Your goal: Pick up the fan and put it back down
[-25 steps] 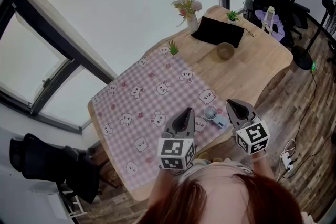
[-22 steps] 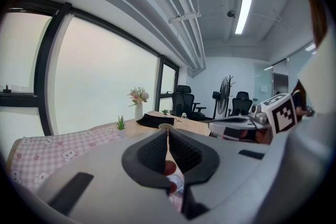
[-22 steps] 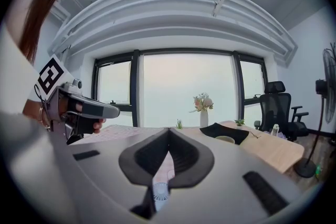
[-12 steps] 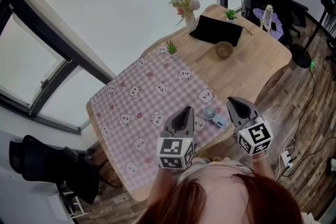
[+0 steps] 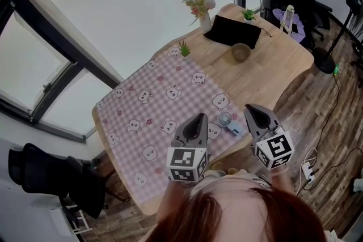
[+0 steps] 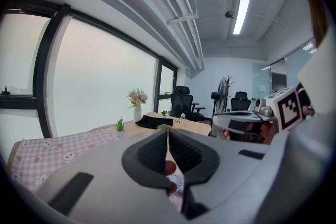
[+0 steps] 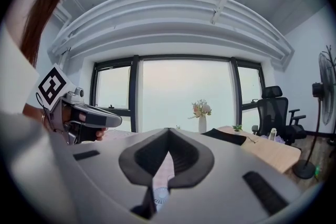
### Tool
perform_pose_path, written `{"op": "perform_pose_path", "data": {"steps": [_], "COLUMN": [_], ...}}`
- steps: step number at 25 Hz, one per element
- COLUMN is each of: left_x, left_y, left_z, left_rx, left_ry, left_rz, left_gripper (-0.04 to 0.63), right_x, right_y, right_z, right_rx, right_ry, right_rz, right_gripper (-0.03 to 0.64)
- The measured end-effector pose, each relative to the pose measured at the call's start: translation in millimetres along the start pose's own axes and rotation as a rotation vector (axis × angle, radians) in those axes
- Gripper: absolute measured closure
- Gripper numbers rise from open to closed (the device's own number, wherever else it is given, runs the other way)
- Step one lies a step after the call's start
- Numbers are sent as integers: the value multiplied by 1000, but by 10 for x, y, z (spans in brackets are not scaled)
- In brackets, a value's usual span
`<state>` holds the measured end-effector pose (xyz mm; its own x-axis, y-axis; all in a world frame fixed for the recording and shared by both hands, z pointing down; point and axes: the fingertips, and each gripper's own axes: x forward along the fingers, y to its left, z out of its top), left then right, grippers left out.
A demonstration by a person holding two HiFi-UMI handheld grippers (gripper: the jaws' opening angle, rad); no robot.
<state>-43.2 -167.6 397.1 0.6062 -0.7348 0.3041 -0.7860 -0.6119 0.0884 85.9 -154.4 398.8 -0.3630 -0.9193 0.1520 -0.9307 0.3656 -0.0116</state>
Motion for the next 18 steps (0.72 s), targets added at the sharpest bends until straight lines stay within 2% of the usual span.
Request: {"op": "perform_pose_path", "data": {"steps": [18], "left_x": [-194], "left_y": [-280], "left_z": [-15], "left_rx": [-1], "left_ry": [-12], "left_rz": [72], "left_gripper": [580], "right_x": [-402], "right_y": [-43], "right_z": [174], "right_rx": [-44], "right_ry": [-34], "right_rz": [10], "right_gripper": [617]}}
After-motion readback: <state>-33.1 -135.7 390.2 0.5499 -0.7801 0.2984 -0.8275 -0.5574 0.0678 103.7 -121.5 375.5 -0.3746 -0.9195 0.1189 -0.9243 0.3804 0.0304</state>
